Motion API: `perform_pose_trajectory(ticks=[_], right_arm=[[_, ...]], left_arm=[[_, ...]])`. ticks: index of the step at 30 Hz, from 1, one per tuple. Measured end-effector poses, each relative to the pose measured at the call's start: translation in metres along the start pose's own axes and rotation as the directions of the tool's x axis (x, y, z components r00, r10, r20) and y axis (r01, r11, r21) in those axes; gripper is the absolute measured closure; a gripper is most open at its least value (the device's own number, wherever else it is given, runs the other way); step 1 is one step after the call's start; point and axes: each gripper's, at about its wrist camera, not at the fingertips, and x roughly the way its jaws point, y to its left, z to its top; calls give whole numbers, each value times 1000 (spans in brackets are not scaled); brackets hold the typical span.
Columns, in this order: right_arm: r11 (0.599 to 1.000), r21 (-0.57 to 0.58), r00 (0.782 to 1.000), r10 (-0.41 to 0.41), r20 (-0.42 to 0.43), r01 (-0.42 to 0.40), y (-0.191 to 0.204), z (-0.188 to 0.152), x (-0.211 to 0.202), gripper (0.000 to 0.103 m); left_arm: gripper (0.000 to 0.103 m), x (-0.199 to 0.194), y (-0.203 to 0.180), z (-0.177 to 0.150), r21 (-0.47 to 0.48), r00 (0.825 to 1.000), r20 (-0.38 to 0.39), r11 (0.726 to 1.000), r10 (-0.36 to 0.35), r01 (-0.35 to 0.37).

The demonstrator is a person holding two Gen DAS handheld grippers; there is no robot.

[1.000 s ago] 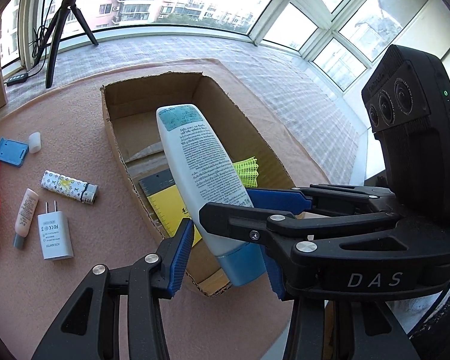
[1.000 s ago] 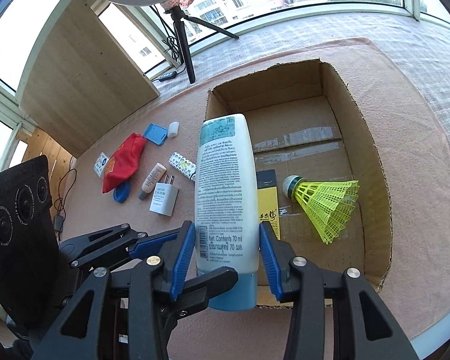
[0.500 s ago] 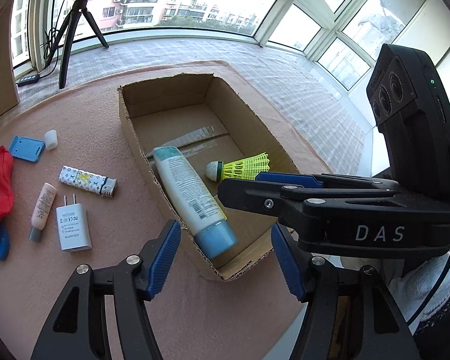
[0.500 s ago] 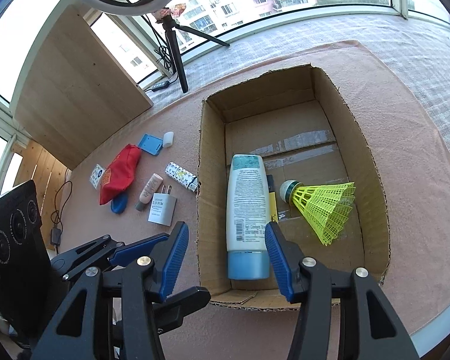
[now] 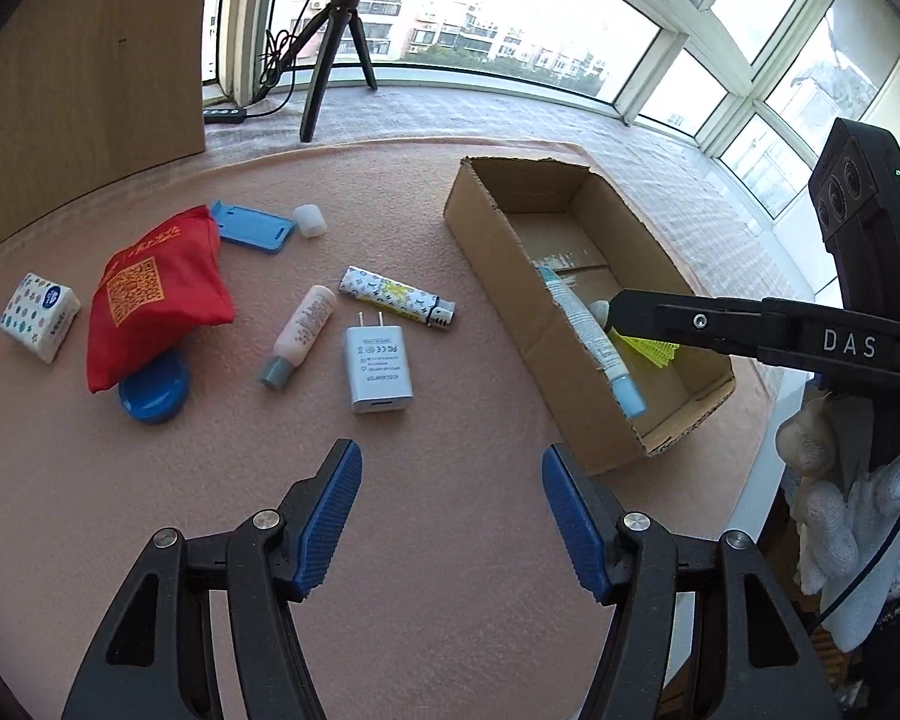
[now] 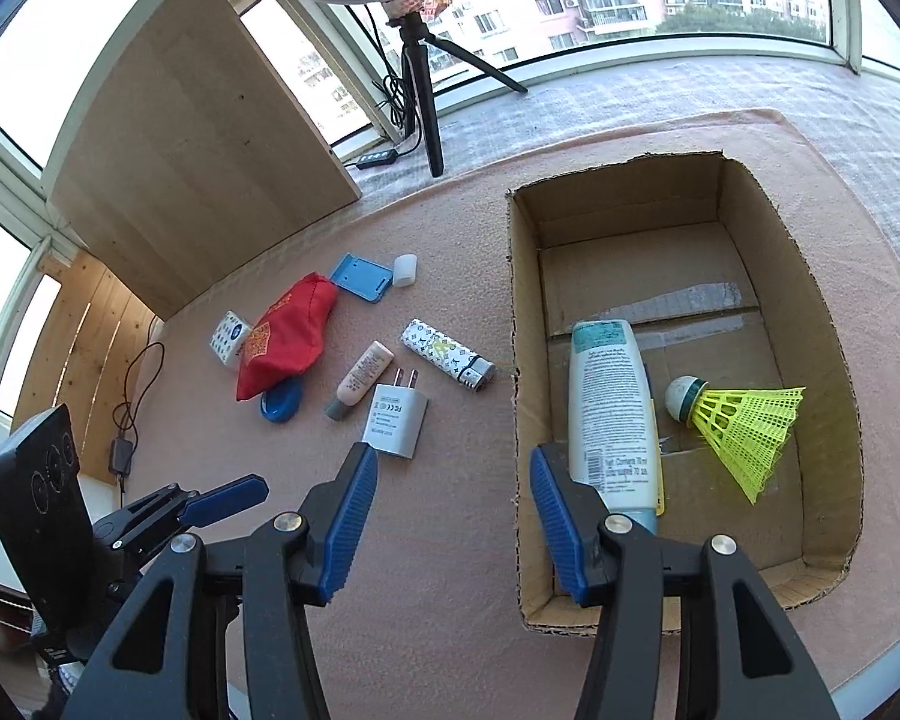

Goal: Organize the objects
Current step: 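Withdraw the right tool from the box back over the table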

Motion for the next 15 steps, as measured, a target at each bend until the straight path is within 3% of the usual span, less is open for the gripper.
perform_pose_trajectory(ticks=[6, 15], right_arm=[[999, -14, 999, 43, -16, -43, 26, -6, 14, 54], [995, -88, 999, 35, -17, -36, 67, -30, 32, 54]], left_arm=[[38, -16, 54, -16, -77, 999, 4, 996, 48, -48], [38, -22, 87, -35, -101, 997, 1, 992, 80, -79]])
